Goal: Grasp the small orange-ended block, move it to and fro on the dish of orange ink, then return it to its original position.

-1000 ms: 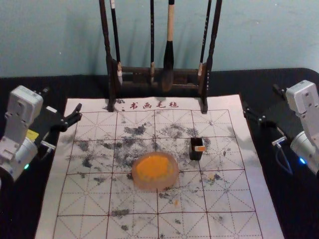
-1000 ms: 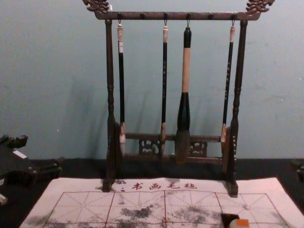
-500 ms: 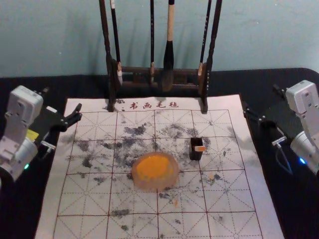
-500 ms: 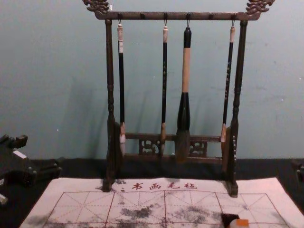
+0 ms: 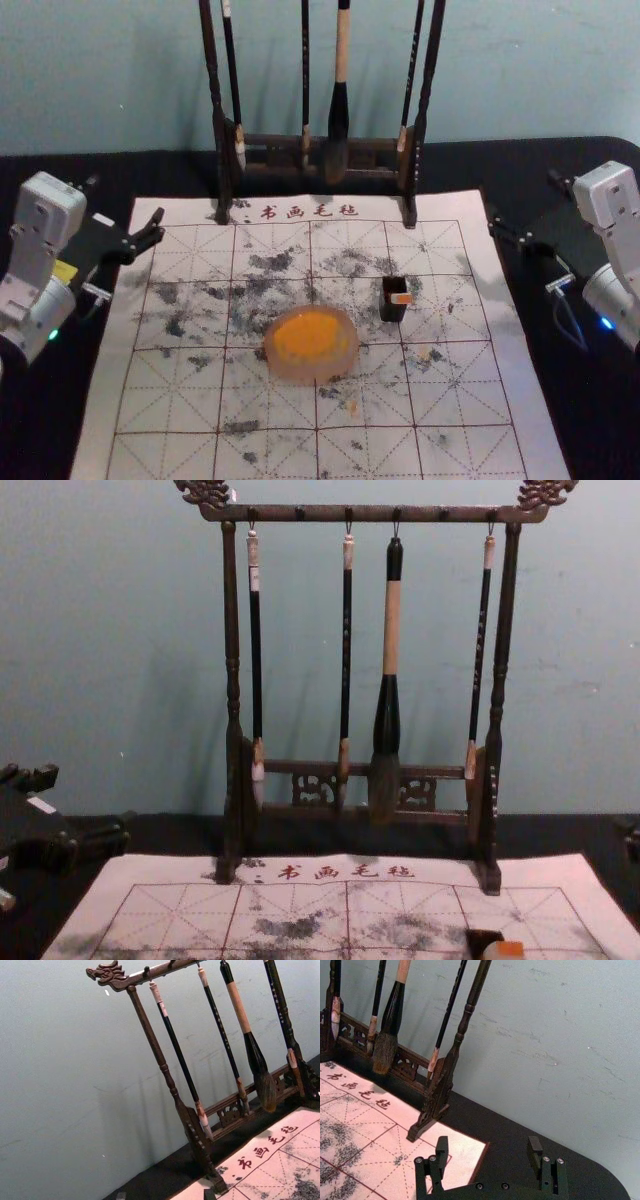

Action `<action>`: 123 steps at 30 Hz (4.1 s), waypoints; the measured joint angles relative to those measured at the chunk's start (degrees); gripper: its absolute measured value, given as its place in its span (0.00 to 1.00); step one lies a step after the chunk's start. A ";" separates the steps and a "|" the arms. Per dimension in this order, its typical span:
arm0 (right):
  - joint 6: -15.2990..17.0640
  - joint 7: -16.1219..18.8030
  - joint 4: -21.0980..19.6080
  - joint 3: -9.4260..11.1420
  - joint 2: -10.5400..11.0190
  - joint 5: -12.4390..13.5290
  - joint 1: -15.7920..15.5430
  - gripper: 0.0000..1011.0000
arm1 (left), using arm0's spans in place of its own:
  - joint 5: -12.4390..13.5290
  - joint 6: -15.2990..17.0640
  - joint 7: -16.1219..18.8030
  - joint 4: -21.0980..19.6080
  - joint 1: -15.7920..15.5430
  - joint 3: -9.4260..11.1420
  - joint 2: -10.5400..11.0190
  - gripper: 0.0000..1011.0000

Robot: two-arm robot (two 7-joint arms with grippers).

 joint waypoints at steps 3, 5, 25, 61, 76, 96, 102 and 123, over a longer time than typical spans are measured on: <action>0.00 0.00 0.00 0.00 0.00 0.00 0.00 0.99 | 0.00 0.00 0.00 0.00 0.00 0.00 0.00 0.99; 0.00 0.00 0.00 0.00 0.00 0.00 0.00 0.99 | 0.00 0.00 0.00 0.00 0.00 0.00 0.00 0.99; -4.85 15.46 -2.61 1.24 2.39 6.62 -1.97 0.99 | 0.00 0.00 0.00 0.00 0.00 0.00 0.00 0.99; -16.79 49.66 14.85 -9.32 -0.76 -3.39 14.41 0.99 | 0.00 0.00 0.00 0.00 0.00 0.00 0.00 0.99; -20.35 48.87 20.74 -9.34 -4.13 -5.01 16.69 0.99 | 0.01 0.00 0.00 0.00 0.00 0.00 0.00 0.99; -20.20 51.37 20.12 -9.31 -3.79 -3.25 16.32 0.99 | 0.00 0.00 0.00 0.00 0.00 0.00 0.00 0.99; -20.00 51.85 19.83 -9.62 -3.52 -3.02 16.20 0.99 | 0.00 0.00 0.00 0.00 0.00 0.00 0.00 0.99; -19.48 51.10 19.18 -9.65 -3.21 -3.27 15.90 0.99 | 0.01 0.00 0.00 0.00 0.00 0.00 0.00 0.99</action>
